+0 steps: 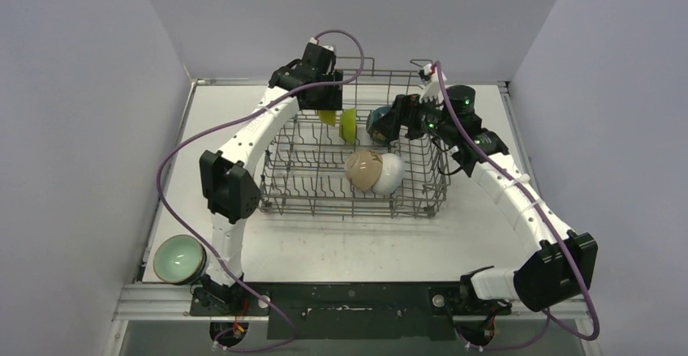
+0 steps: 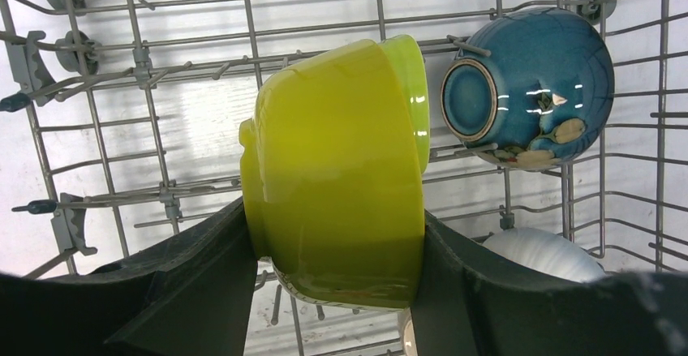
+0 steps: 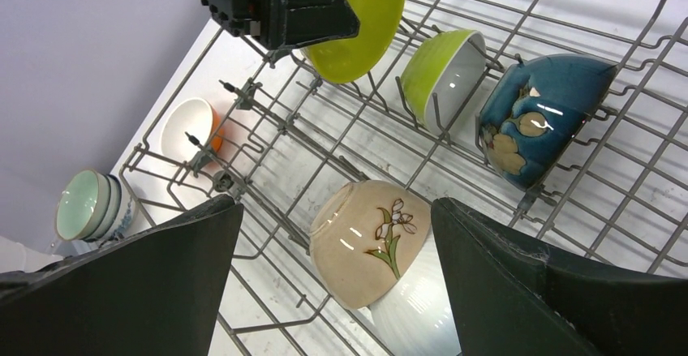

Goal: Load the bowls into the dish rack
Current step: Place the bowl in the dish rack.

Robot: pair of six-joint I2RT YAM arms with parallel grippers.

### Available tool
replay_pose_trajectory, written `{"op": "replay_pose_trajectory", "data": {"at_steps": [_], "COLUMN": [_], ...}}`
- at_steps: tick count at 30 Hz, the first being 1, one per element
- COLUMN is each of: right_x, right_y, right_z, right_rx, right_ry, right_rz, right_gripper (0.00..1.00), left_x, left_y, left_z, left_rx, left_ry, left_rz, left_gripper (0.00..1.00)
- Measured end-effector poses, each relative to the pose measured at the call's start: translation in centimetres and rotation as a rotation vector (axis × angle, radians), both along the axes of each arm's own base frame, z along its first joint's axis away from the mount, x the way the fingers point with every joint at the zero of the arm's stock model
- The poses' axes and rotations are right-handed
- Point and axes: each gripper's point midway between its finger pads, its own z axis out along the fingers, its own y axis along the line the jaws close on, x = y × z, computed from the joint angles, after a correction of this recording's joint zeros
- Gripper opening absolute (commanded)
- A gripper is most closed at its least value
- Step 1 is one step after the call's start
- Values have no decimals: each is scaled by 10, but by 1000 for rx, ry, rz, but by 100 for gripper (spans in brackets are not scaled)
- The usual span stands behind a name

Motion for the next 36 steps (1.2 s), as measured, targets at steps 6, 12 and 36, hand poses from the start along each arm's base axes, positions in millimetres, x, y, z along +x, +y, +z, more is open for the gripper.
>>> {"op": "replay_pose_trajectory", "data": {"at_steps": [6,12,36], "right_x": [1,1,2], "right_y": [-3,-5,-8], "right_z": [0,-2,-3], "right_rx": [-9,-19,-24], "right_ry": [-5,-1,0], "right_rz": [-7,-13,-21], "right_gripper": [90,90,90], "left_x": [7,10,12], "left_y": [-5,-8,15], "left_z": [-12,-27,-14], "left_rx": [13,26,132], "left_ry": [16,40,-30], "left_rz": [0,-1,72], "left_gripper": [0,0,0]}}
